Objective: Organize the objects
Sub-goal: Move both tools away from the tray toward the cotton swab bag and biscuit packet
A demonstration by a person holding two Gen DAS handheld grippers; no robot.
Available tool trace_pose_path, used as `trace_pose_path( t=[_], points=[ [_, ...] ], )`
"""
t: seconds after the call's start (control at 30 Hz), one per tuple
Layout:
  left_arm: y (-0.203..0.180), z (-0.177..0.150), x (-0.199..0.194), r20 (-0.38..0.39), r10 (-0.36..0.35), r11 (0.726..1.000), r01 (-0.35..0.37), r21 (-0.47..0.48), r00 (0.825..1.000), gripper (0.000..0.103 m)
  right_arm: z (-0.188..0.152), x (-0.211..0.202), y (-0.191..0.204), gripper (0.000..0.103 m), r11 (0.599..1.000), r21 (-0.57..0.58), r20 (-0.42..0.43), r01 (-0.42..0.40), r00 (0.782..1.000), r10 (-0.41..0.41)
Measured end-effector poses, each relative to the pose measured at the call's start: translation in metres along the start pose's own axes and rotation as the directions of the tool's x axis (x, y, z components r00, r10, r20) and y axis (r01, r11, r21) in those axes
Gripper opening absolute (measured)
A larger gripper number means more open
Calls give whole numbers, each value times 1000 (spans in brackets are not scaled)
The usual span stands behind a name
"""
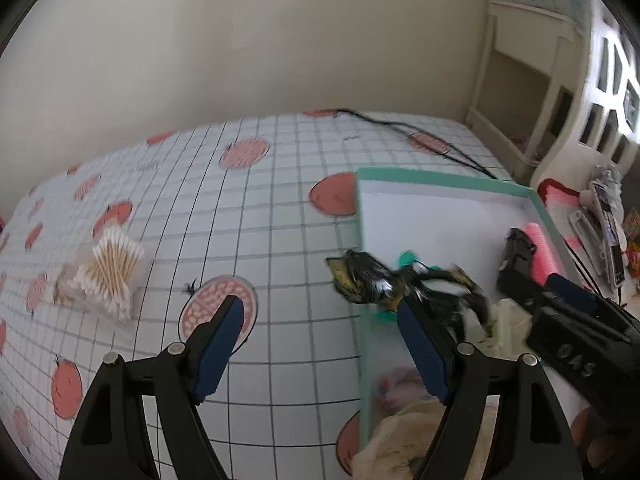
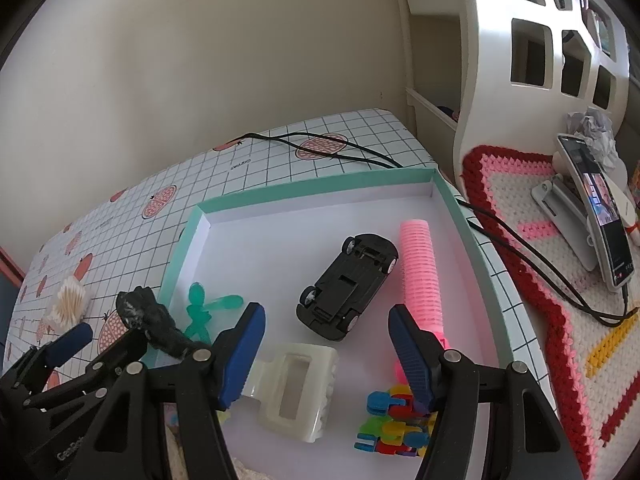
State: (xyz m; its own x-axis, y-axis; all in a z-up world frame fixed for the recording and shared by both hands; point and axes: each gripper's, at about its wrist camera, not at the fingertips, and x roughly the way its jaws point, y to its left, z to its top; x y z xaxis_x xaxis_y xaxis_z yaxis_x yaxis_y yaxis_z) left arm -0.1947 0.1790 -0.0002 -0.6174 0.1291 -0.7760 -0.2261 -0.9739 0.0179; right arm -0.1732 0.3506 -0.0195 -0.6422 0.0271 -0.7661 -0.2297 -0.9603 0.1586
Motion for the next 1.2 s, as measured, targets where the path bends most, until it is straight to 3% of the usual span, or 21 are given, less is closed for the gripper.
trace_pose_path(
  t=[0.2, 0.53, 0.6, 0.93, 1.2],
  points=[
    [-18, 2, -9, 33, -2, 998, 0, 66, 999, 80, 0, -1, -1, 68, 1000, 3, 1, 10, 1000, -10],
    [0, 2, -7, 31, 12, 1000, -12, 1, 999, 81, -1, -2, -4, 68, 1000, 9, 3, 1, 1000, -1],
    [4, 1, -6, 31, 15, 1000, -14, -17, 999, 101, -1, -2, -3, 72, 1000, 7, 6, 1, 1000, -1],
    [24, 2, -9, 46, 5, 996, -1, -87, 999, 103, -1, -6, -2, 103, 1000, -2, 31, 14, 999, -14],
    [46, 1, -12, 43, -9, 989, 16, -150, 999, 103, -3, -7, 0, 103, 1000, -19, 35, 25, 999, -24]
  ],
)
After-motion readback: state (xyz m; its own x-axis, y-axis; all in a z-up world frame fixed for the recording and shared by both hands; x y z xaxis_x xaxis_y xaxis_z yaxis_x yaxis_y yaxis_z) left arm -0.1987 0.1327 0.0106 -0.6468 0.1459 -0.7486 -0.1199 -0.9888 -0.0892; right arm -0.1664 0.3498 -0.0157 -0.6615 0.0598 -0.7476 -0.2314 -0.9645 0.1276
